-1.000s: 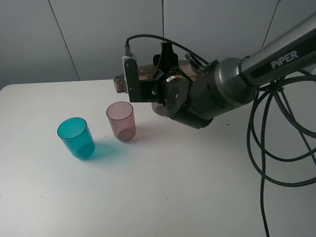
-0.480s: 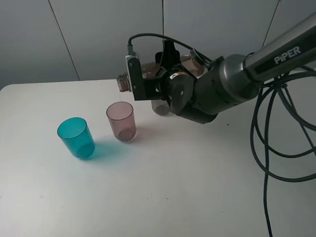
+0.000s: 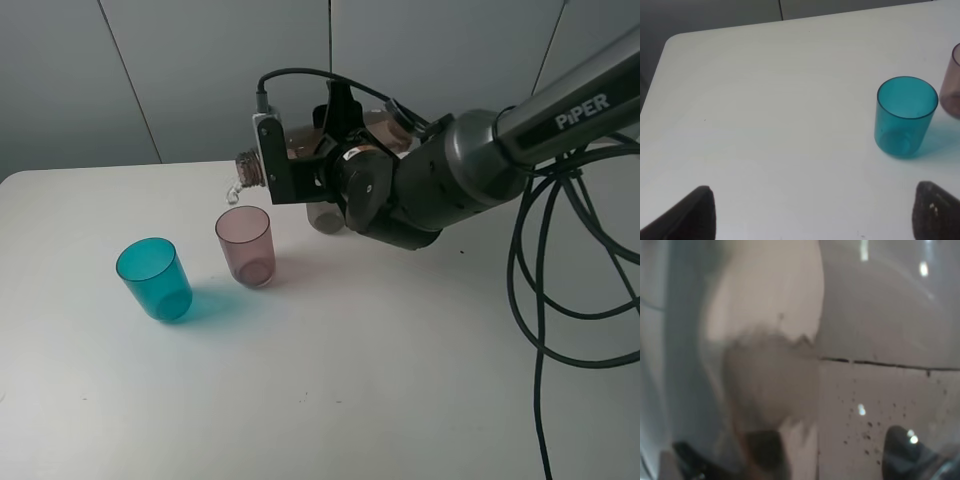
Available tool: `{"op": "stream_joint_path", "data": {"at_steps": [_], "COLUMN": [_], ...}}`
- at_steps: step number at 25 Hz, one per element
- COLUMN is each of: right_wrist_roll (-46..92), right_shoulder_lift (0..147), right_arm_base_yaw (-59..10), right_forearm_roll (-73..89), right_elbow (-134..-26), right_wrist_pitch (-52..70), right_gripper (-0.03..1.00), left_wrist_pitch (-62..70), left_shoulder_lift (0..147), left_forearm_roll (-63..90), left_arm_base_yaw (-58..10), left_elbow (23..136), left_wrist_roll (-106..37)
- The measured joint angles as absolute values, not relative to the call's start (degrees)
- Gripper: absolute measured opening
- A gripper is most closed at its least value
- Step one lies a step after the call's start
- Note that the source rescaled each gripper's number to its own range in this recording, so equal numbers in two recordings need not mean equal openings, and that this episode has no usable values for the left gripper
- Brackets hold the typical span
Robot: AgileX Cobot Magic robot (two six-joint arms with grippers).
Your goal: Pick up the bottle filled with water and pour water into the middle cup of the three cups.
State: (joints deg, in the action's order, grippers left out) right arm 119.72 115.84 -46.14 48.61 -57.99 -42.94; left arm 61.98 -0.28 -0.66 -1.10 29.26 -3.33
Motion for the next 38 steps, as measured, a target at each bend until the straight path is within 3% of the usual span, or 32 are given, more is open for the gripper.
{"op": "stream_joint_path", "data": {"at_steps": [38], "right_wrist_roll": [119.7], "right_shoulder_lift": [115.8], "right_arm_base_yaw": [-44.0], "right_forearm_roll": [40.9], "right_elbow": [-58.0], "right_wrist_pitch": [-42.9], "right_gripper": [0.02], "left_wrist_pitch": [62.0], "left_shoulder_lift": [-0.3], "left_forearm_roll": [-0.7], "left_arm_base_yaw": [-1.1], "left_elbow": [29.3], "left_wrist_roll": [-3.1]}}
